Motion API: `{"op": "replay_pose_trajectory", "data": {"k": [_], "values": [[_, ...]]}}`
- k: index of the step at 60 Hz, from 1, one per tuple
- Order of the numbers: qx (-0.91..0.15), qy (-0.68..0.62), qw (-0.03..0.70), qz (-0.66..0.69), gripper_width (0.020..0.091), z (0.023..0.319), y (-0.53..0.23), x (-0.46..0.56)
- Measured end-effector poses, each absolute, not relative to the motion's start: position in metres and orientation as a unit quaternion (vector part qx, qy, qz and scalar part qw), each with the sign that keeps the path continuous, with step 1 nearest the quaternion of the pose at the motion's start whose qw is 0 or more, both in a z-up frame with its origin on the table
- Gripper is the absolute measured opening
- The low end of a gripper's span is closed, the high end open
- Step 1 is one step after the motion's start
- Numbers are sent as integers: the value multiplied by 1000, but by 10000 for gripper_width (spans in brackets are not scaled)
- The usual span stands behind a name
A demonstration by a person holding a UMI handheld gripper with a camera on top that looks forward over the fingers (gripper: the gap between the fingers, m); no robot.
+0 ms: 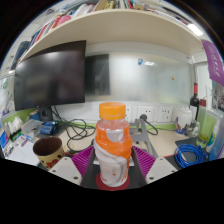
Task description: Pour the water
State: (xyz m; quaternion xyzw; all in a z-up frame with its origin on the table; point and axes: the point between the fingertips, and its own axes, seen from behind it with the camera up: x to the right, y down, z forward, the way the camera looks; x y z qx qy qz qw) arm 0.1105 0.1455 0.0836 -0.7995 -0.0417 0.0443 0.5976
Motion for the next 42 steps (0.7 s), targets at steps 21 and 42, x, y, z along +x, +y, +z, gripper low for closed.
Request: {"op": "replay_pose_trajectory", "data": {"k": [21, 42], "values": [[-843, 22, 536, 28, 856, 85, 44, 117], [-824, 30, 566, -15, 855, 180, -15, 101]]}}
